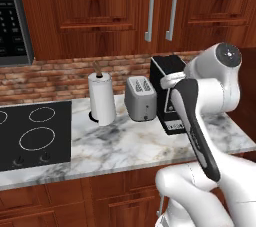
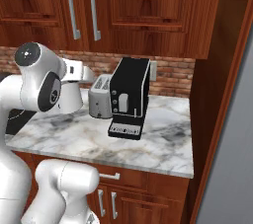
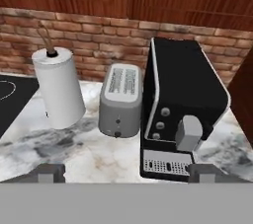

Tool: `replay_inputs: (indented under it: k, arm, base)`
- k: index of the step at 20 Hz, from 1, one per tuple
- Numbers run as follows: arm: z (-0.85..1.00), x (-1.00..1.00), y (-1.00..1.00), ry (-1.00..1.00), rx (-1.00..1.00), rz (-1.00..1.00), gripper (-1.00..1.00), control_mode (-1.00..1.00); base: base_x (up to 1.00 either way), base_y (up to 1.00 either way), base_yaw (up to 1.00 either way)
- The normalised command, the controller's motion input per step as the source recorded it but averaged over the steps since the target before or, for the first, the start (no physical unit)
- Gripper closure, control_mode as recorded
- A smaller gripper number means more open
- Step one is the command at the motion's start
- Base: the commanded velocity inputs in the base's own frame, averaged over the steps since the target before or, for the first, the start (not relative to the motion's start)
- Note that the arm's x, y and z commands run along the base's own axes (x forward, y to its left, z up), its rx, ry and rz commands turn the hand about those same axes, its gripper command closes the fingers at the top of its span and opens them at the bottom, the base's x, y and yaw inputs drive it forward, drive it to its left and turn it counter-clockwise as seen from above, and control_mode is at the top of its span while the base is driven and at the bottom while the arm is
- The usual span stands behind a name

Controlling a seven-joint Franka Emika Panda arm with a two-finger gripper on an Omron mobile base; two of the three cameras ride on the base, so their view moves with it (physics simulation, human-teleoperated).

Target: Get the candle and the beer from the cabinet and move them to the dining counter.

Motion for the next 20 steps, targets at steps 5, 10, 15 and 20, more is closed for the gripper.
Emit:
replay_inputs:
  k: [5,10,15,20]
  arm:
    - [0.60,-0.08,-0.11,-0.35,0.00,0.00,-1.00,-1.00]
    - [0.63,0.00,-0.15,-0.27,0.00,0.00,-1.00,-1.00]
    - [0.59,0.05,-0.05,-0.24,0.01,0.00,-1.00,-1.00]
    - [0.42,0.30,0.00,-0.17,0.02,-0.02,-1.00,-1.00]
  base:
    - [0.00,0.00,0.00]
    - [0.00,0.00,0.00]
    - [0.00,0.00,0.00]
    - [0.00,0.00,0.00]
